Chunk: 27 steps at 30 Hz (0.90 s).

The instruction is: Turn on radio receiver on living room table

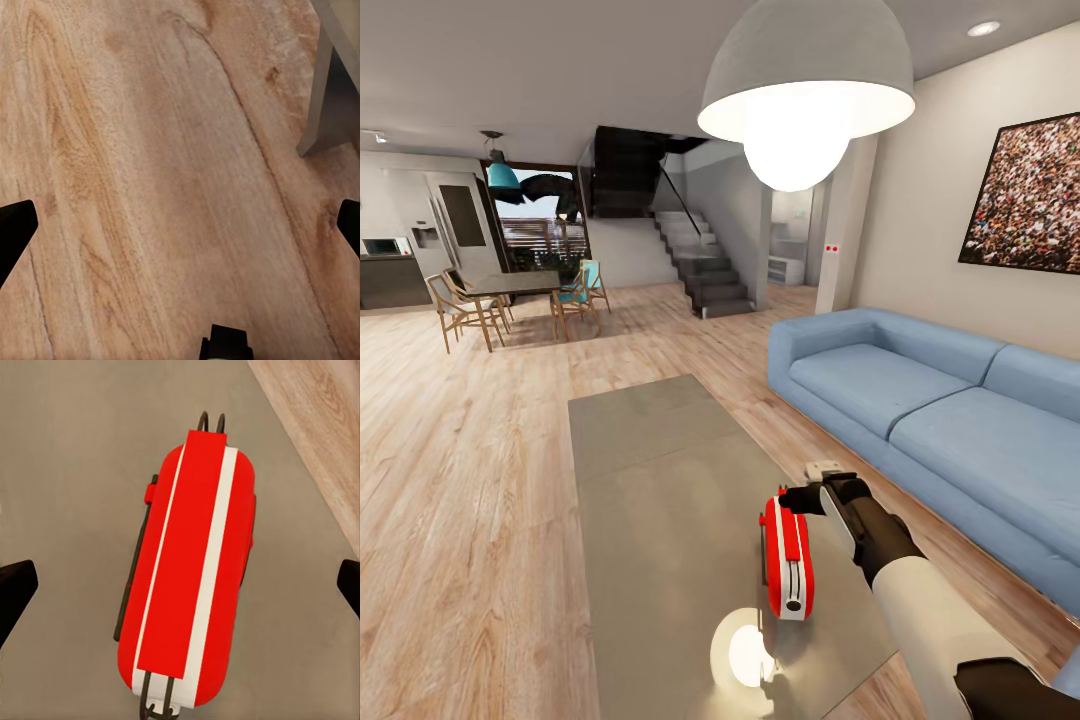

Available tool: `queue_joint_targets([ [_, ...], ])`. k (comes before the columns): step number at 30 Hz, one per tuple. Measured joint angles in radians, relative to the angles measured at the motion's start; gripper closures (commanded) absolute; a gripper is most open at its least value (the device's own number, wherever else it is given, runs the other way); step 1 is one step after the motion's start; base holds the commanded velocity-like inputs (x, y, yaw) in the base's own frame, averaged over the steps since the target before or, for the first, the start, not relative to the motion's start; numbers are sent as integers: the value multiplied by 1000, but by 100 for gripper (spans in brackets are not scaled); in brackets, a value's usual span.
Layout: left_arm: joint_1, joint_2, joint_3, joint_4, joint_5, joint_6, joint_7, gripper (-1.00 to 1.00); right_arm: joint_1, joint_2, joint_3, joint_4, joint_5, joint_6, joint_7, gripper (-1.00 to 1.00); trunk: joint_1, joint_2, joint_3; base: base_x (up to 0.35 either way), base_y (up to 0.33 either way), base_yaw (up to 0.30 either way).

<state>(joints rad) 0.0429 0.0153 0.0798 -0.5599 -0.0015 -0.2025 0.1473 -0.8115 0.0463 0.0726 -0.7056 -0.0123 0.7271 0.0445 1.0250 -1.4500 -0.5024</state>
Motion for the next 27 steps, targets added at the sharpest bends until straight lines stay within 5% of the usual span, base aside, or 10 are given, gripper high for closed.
queue_joint_targets([
  [27,0,0,0,0,0,0,0,-100,0,1,1,0,-1,0,0,-100,0,0,-29,0,0,33],
])
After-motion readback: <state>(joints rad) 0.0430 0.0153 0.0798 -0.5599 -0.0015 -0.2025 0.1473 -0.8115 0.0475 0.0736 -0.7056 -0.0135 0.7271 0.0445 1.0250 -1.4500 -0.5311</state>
